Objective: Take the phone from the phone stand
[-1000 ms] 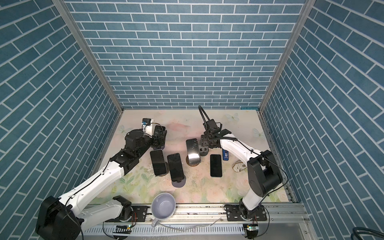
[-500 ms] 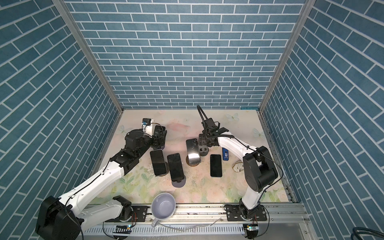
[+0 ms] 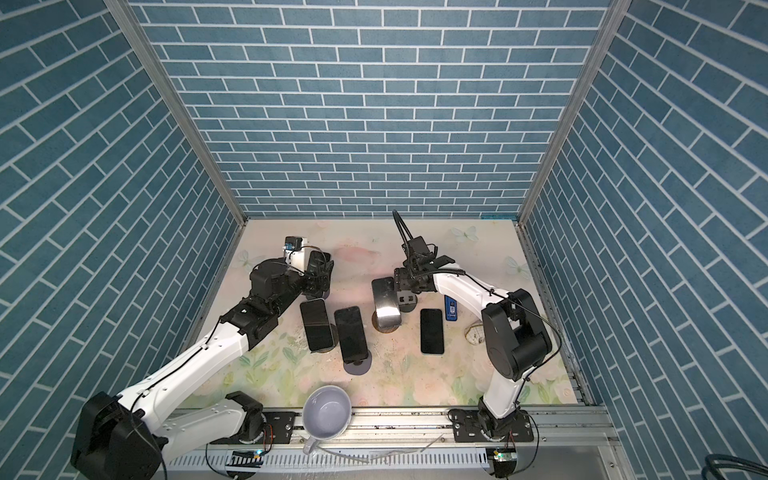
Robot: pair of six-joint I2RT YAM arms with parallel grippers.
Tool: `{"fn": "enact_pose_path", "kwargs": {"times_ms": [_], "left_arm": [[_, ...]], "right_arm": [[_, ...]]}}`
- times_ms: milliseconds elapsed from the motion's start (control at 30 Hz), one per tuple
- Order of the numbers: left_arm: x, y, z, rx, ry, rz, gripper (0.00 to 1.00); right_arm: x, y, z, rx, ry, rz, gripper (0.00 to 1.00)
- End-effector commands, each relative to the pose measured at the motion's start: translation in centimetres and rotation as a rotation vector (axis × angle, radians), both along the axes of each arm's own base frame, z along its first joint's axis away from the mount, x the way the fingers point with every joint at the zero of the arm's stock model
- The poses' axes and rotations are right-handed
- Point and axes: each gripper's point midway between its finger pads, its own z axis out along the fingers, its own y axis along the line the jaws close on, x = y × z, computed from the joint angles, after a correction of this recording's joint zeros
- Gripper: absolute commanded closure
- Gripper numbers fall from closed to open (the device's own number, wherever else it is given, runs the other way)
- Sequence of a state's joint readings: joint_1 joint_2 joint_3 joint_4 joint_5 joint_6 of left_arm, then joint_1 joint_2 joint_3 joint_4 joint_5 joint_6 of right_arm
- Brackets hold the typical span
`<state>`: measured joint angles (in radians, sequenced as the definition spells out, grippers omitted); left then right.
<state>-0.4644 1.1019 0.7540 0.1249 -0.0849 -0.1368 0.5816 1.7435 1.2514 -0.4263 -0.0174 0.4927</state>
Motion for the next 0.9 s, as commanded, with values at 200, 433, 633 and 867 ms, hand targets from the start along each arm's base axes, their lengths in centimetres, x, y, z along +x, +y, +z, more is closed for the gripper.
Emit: {"fn": "enact_pose_path", "kwargs": {"times_ms": [200,433,633,867], "left_arm": [[-0.2,-0.1,-0.6,0.020,0.011,-0.006,0.00],[-0.2,0.0,-0.7,0.023,0.013,-0.005,0.00],[-0.2,-0.1,-0.7,0.020,0.014,-0.006,0.00],[-0.2,-0.1,-0.7,0.018,0.013,-0.005,0.00]], "right_arm": [[0.8,0.3,0.0,0.006,0.001,-0.022,0.24],[0.3,-1.4,0.0,-0.053,-0.015,-0.051,0.33],[-0.4,-2.6,-0.2,-0.096,-0.013,-0.064,0.41],[-0.8,-3.2,-0.2,-0.111,-0.019,-0.073,0.41]]}}
